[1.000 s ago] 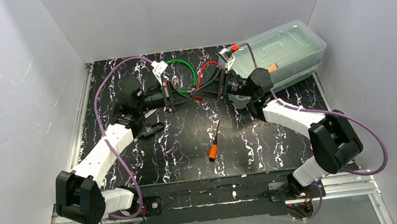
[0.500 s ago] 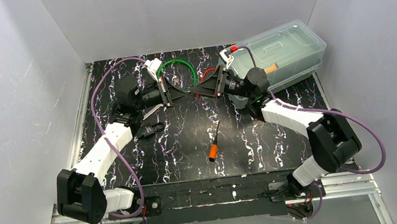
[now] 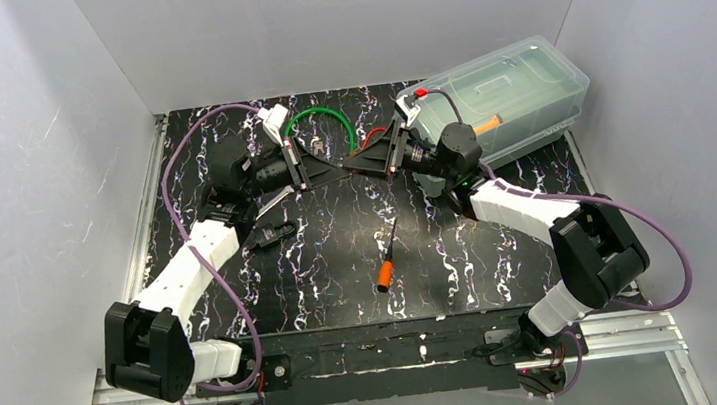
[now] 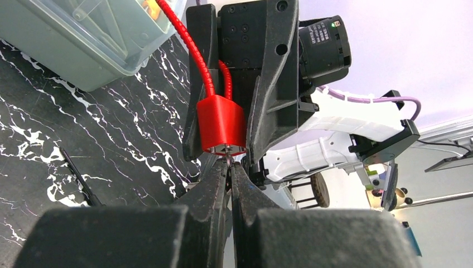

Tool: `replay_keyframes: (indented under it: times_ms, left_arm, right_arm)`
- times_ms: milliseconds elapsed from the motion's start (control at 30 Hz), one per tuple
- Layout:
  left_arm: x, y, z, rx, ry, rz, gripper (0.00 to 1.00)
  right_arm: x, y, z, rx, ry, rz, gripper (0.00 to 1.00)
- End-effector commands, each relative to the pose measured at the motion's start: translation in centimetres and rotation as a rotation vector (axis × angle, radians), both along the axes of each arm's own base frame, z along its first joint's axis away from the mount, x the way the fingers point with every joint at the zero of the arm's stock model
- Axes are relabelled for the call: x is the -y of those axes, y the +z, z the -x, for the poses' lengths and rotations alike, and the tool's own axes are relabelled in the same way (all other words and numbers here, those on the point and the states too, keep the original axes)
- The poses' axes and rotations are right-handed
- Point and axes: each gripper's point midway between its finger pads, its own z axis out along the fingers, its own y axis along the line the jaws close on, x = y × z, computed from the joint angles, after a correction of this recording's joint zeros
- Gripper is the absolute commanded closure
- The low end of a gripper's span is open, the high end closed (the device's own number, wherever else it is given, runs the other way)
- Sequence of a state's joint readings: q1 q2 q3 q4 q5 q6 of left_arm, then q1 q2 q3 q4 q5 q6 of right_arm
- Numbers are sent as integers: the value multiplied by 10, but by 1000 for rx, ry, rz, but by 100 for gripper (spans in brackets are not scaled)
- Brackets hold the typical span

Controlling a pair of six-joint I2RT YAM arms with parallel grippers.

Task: Lock with the key
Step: Lock the lock.

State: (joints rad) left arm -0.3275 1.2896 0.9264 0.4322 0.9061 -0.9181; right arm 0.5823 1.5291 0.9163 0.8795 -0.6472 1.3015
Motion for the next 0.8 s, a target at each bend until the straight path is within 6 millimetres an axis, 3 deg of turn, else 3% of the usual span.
replay_keyframes:
  times_ms: [0,67,200,300,500,767]
  left_arm:
    - [-1,0,6,50,-23,-8,100]
    - [0,2,15,63,-55,-5,100]
    - [-2,8,32,95,-113,1,68]
    - [-6,15,45,138,-148,-2,54]
    - [-21,22,53,179,-155,-11,50]
    - [-20,28,49,159,-136,-15,49]
  right_arm:
    - [2,21,9,137,18,-42,67]
    - [2,24,11,177,26,-36,76]
    - [6,32,14,269,44,-25,86]
    - [12,38,22,366,76,-12,93]
    - [22,40,43,488,161,19,99]
    - [33,42,89,688,363,15,99]
